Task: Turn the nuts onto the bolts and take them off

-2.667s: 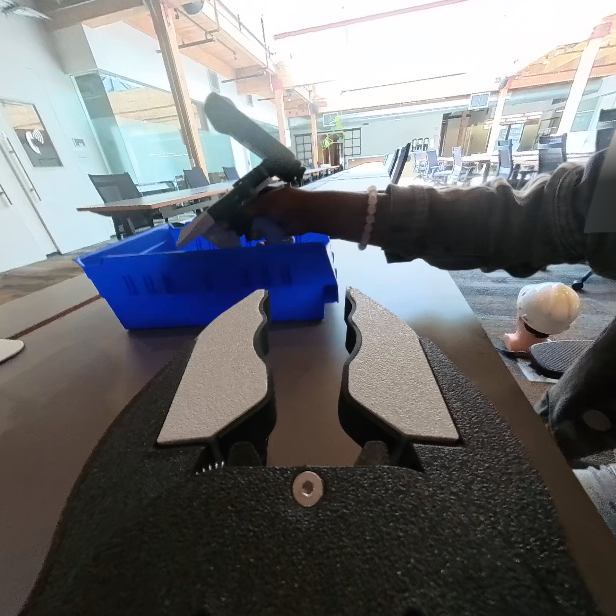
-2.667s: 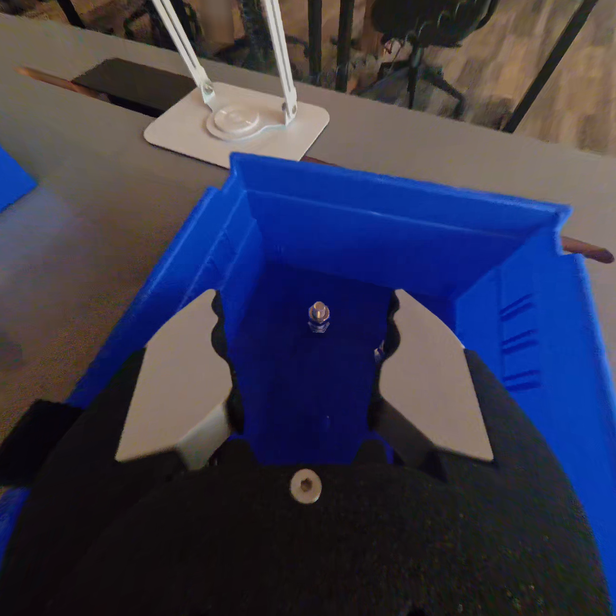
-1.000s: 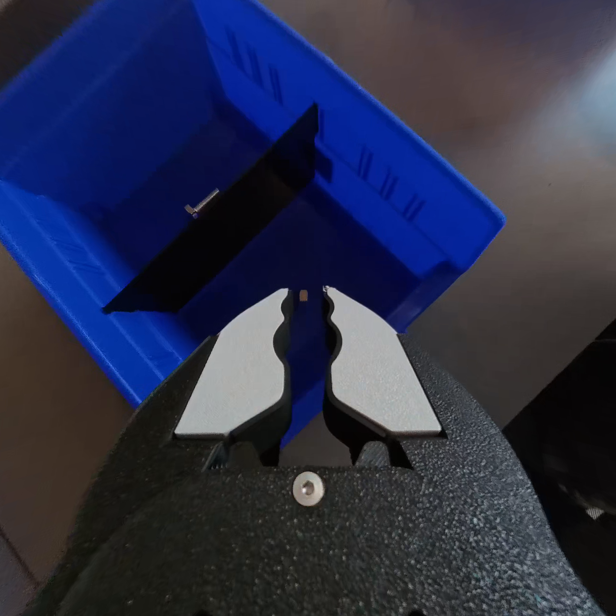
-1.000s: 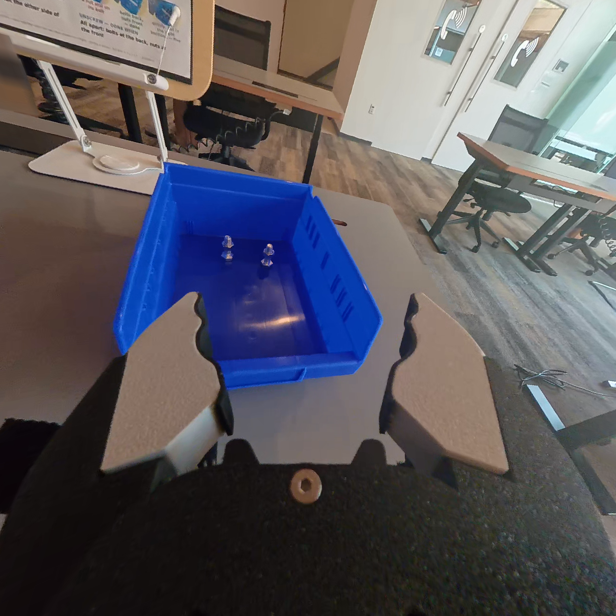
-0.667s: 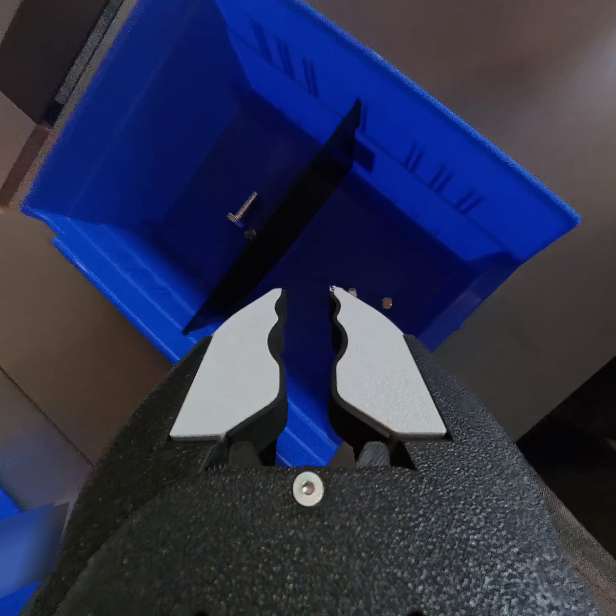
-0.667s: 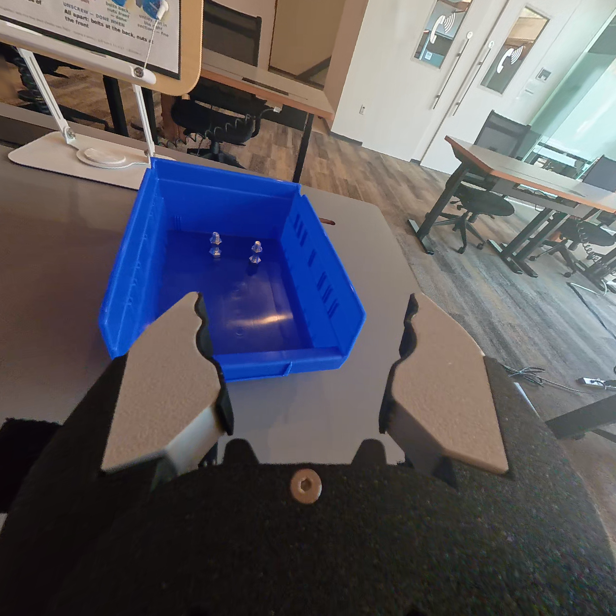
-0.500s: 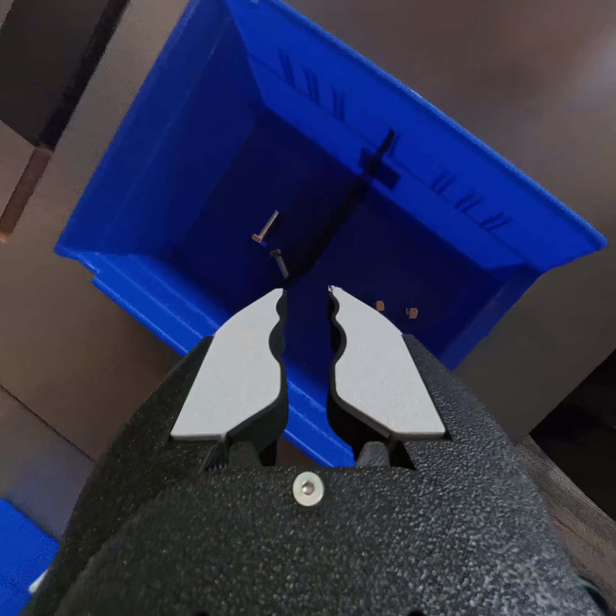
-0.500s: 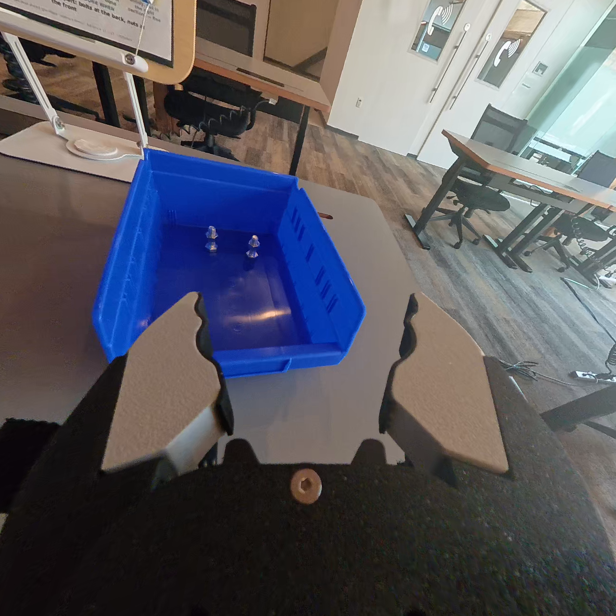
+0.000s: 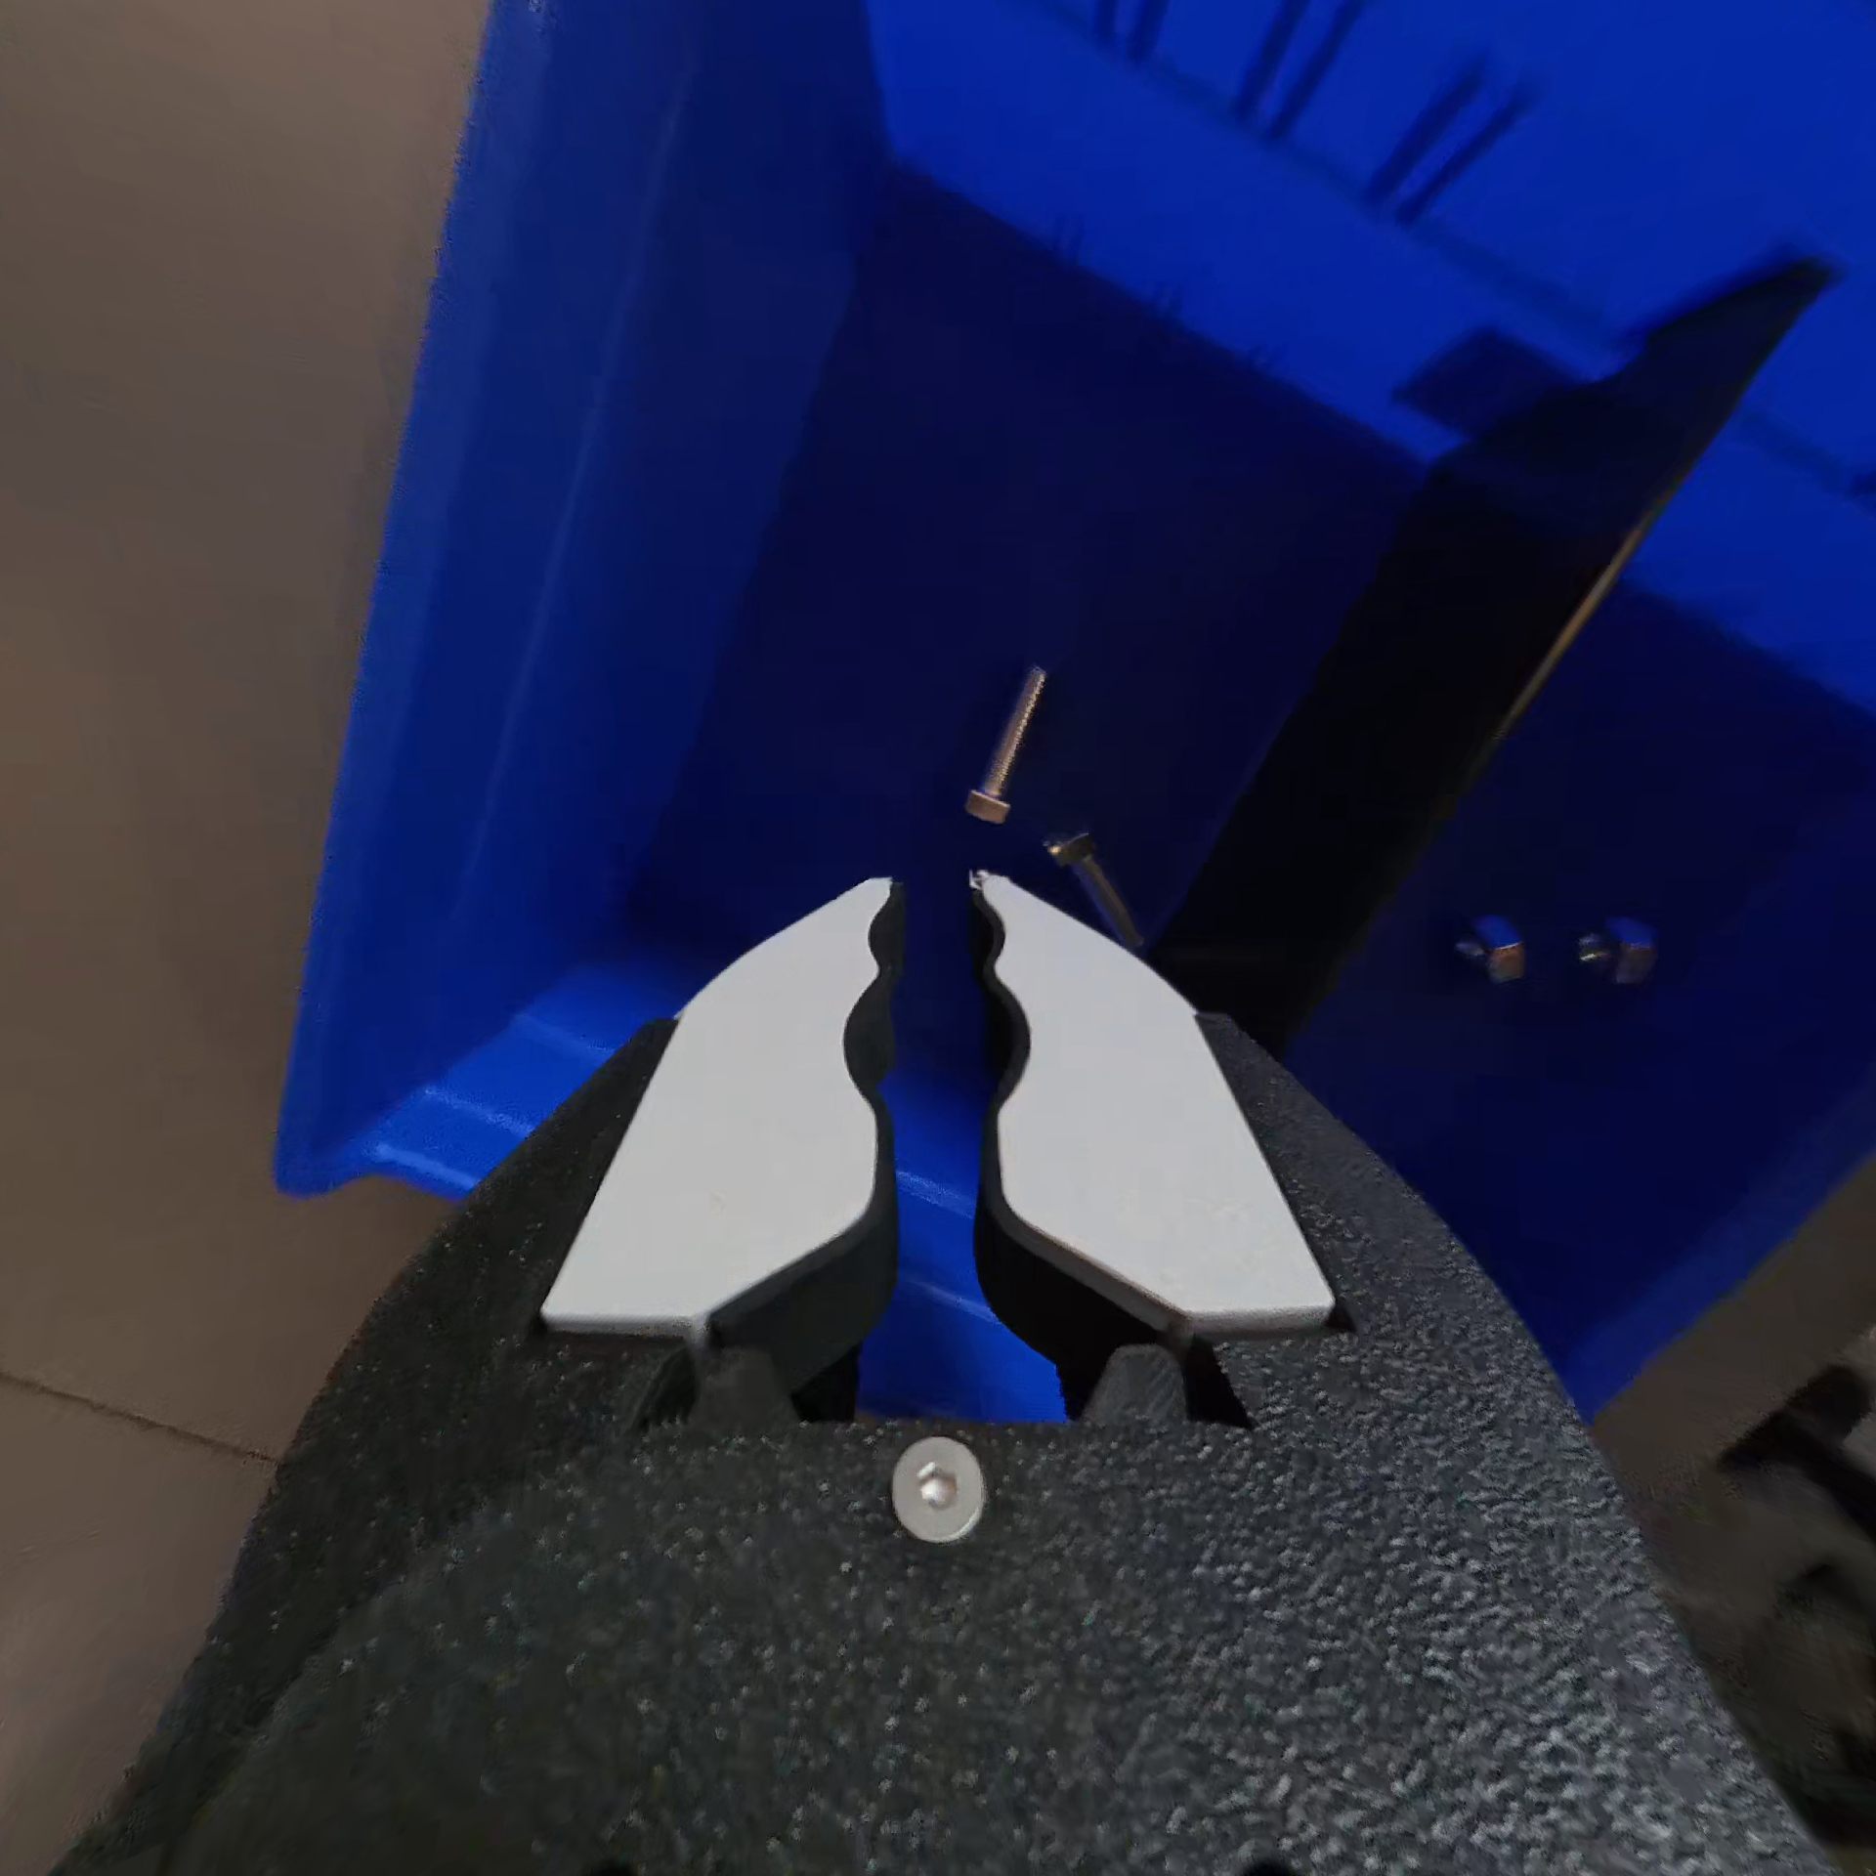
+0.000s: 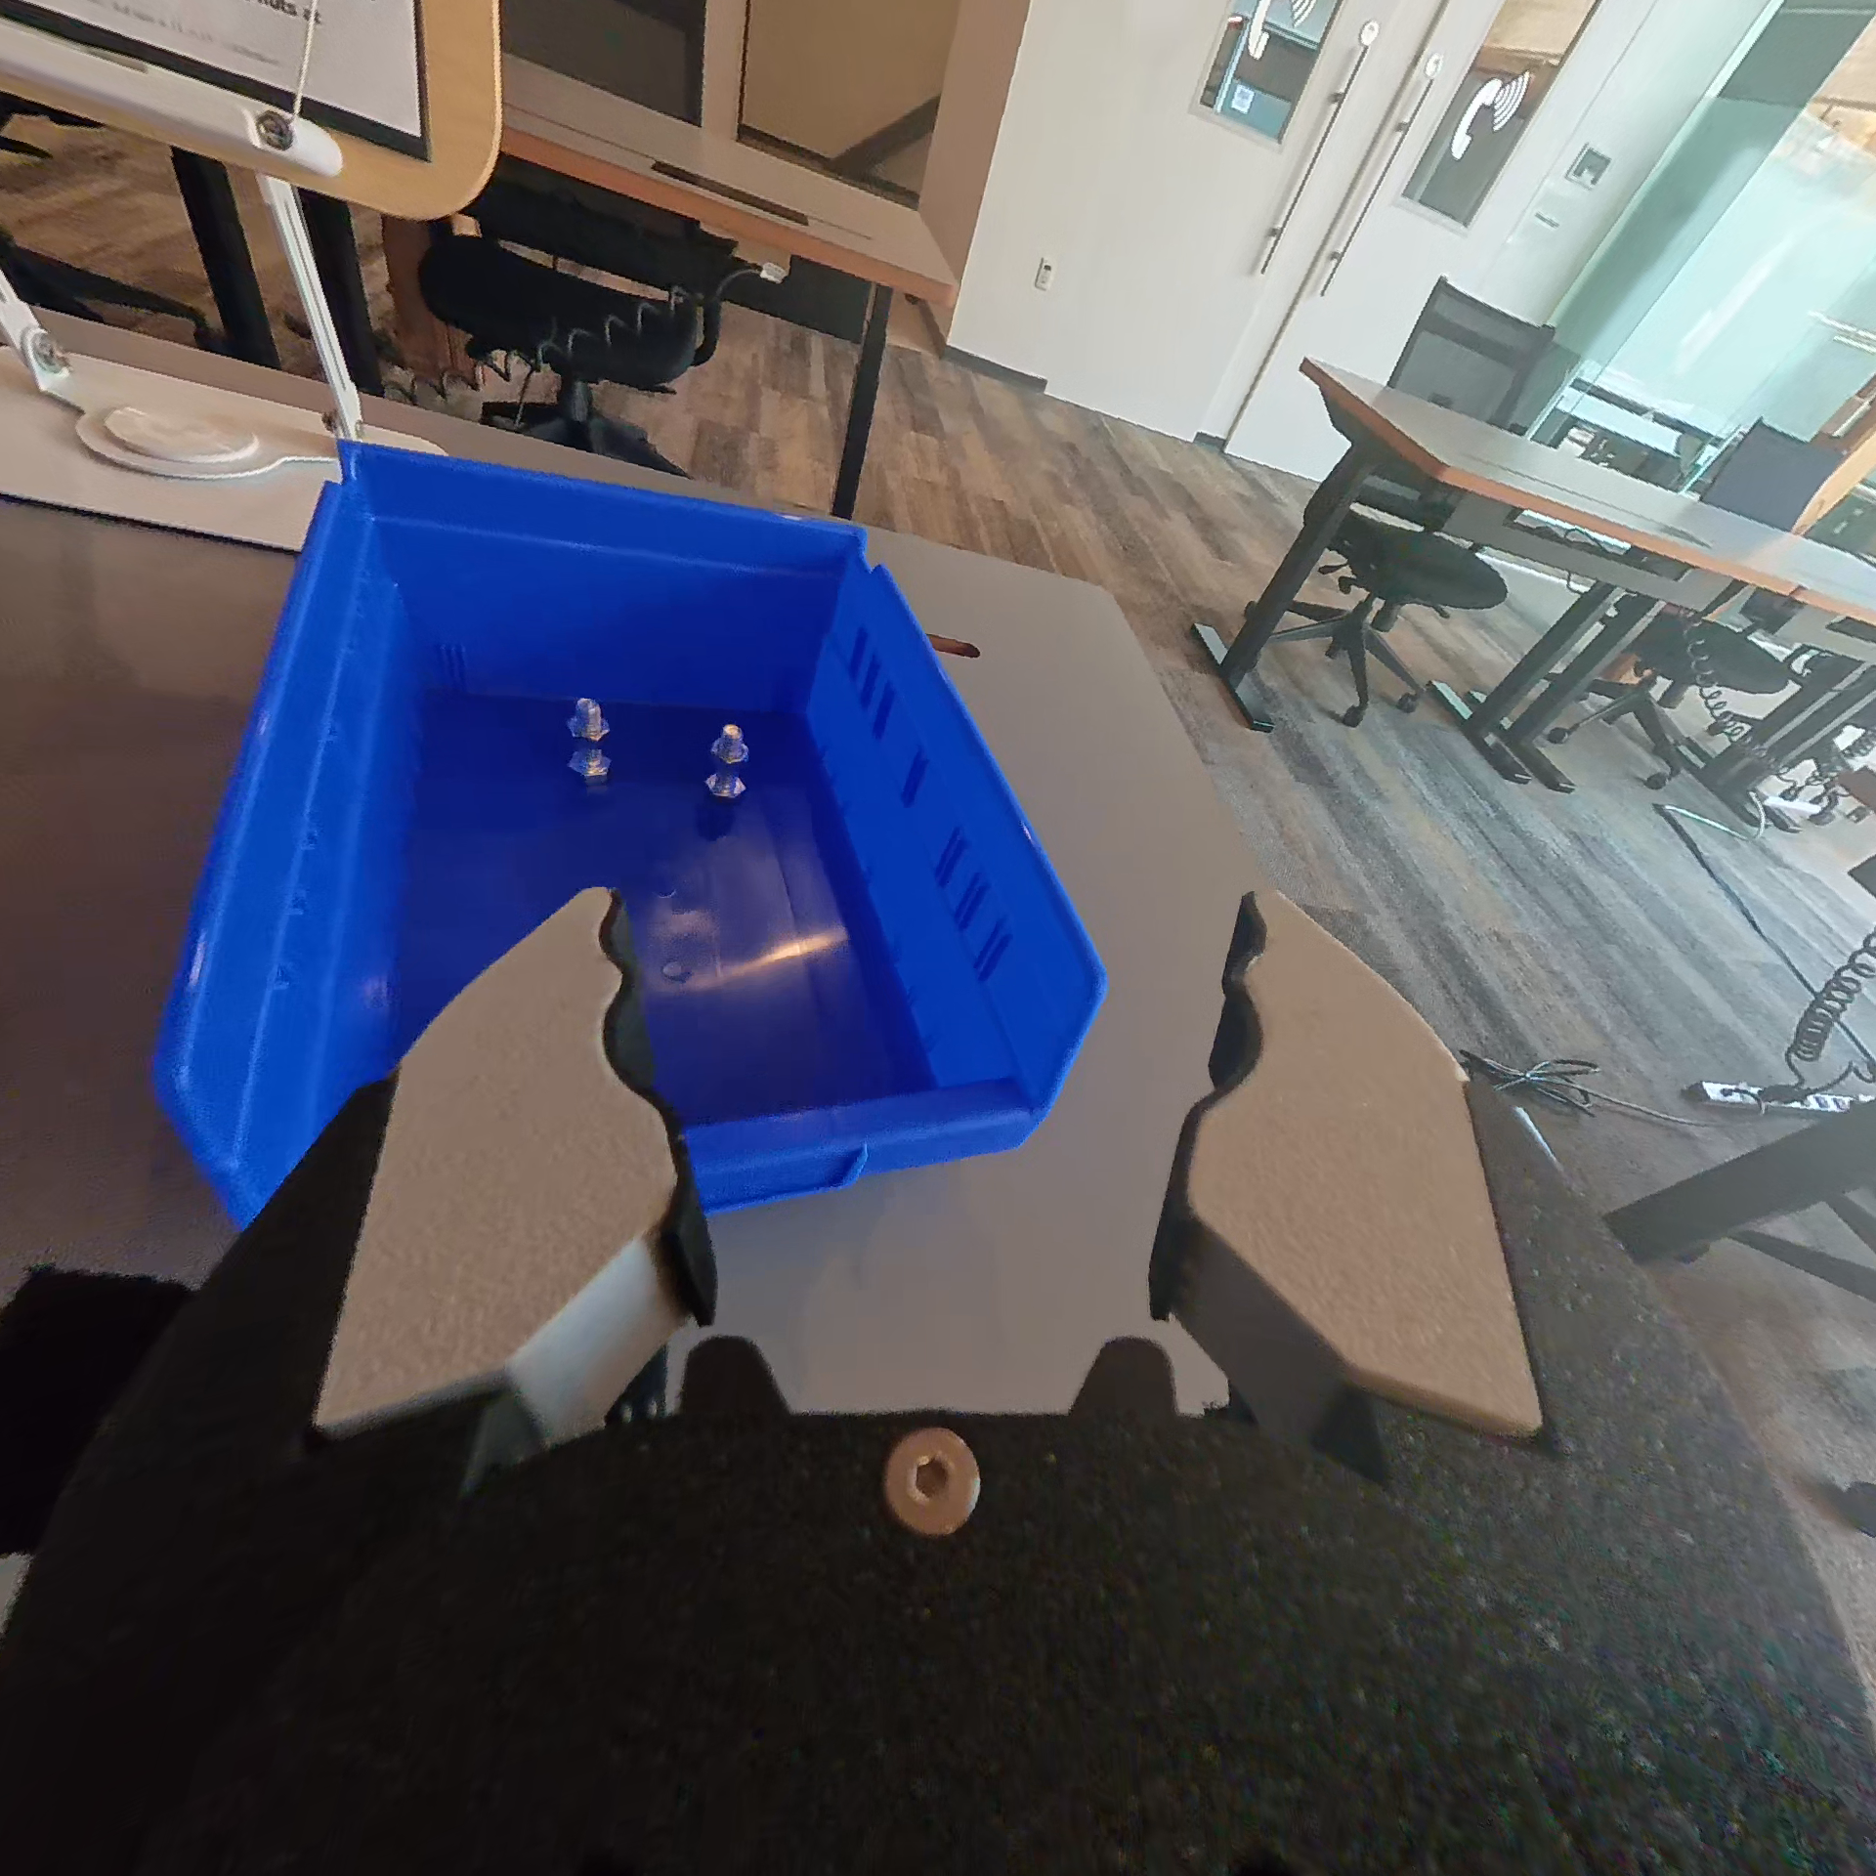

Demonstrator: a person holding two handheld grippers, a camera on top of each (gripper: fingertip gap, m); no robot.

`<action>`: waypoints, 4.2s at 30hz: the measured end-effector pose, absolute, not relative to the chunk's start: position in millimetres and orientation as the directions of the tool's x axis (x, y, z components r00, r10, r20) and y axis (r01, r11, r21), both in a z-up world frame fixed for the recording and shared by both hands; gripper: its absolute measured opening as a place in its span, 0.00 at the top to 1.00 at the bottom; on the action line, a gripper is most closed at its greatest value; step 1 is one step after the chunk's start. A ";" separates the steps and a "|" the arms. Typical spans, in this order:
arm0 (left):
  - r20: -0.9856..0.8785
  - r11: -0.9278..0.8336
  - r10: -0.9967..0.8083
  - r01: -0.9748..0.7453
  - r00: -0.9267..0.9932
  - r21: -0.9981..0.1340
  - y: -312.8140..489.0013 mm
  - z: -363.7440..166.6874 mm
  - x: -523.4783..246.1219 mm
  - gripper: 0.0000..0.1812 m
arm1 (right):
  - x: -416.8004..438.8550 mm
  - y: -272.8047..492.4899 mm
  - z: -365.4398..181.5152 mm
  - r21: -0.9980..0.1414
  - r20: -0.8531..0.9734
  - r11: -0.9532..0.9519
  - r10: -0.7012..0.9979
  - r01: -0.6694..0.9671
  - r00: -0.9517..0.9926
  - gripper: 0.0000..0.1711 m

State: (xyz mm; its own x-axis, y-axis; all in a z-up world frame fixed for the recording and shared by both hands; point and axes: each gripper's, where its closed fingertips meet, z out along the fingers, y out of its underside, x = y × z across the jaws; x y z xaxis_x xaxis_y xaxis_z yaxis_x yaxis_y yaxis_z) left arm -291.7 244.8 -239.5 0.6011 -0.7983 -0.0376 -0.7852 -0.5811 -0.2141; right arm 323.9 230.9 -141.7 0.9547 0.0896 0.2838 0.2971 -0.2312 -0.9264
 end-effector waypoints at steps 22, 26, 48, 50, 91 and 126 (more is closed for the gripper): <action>0.018 -0.293 -0.956 -0.956 0.293 0.023 239.9 -289.4 -288.5 0.83 | 330.7 238.4 -143.6 -0.932 0.277 -0.221 0.070 0.286 0.958 0.41; 0.014 -0.291 -0.957 -0.957 0.291 -0.002 241.0 -292.0 -284.1 0.85 | 332.7 237.1 -144.2 -0.934 0.273 -0.221 0.068 0.282 0.960 0.42; -0.144 -0.373 -0.889 -0.870 0.435 -0.322 260.4 -256.1 -266.8 0.89 | 330.9 235.2 -140.8 -0.941 0.251 -0.208 0.100 0.267 0.963 0.43; -0.180 -0.406 -0.821 -0.777 0.541 -0.481 265.2 -229.6 -259.0 0.89 | 328.8 234.1 -139.2 -0.942 0.247 -0.201 0.119 0.267 0.962 0.44; -0.028 0.030 -0.068 -0.026 0.997 -0.999 -5.8 -117.7 -312.9 0.90 | -207.6 87.9 -201.2 -0.508 0.052 0.838 0.259 0.198 -0.964 1.00; -0.098 0.072 -0.078 -0.093 0.992 -0.993 -26.9 -107.1 -314.1 0.90 | -237.5 110.1 -275.4 0.040 0.004 0.942 -0.334 -0.333 -0.943 0.77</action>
